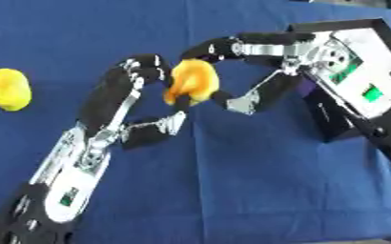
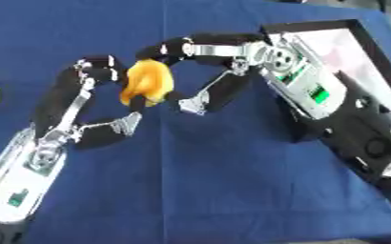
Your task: Pick up the objects with one hand, pass them to the other hand, and then place them into the box on the other side of the table.
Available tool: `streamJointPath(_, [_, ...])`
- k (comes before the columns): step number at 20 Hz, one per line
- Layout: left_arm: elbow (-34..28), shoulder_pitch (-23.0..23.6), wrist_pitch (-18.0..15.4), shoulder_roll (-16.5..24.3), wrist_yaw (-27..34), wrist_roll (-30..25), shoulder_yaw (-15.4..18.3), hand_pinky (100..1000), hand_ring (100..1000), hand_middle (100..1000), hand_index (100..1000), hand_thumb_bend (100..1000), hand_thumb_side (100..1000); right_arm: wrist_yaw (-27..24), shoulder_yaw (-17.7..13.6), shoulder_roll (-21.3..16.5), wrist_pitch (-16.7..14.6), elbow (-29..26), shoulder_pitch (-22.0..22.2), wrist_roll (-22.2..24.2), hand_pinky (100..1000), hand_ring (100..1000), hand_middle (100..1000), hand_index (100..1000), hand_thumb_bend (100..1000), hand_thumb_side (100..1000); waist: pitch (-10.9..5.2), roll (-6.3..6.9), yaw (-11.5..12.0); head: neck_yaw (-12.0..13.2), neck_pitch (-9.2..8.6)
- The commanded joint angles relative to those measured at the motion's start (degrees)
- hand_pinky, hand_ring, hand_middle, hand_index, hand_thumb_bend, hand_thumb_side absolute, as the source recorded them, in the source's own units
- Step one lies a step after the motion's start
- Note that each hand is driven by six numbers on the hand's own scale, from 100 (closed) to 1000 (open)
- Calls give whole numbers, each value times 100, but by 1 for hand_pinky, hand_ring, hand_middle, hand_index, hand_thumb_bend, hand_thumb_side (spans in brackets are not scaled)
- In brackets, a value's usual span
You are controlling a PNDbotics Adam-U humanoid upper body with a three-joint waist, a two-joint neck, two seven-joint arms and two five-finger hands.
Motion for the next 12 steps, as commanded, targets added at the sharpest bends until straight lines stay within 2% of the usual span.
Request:
streamJointPath(1, [-184, -148, -5, -44, -35, 62, -21, 750, 564, 519, 442, 100, 267, -4, -36, -79, -7, -36, -34, -1, 945, 1000, 936, 1000, 100, 252, -45, -50, -20, -18, -52])
streamJointPath(8, [-188, -154, -32, -70, -146, 151, -26, 750, 564, 519, 443, 100, 246, 7, -39, -76, -12, -20, -28, 27, 941, 1000, 924, 1000, 100, 268, -49, -49, -18, -36, -62])
streamJointPath(10, [-210, -154, -41, -72, -186, 179, -32, 751, 565, 519, 443, 100, 240, 13, -38, -78, -15, -10, -27, 35, 936, 1000, 903, 1000, 100, 269, -52, -49, -12, -46, -64])
streamJointPath(12, [-225, -153, -44, -78, -201, 221, -32, 751, 564, 519, 443, 100, 244, 16, -34, -76, -31, -6, -21, 55, 921, 1000, 844, 1000, 100, 295, -54, -51, -8, -58, -56])
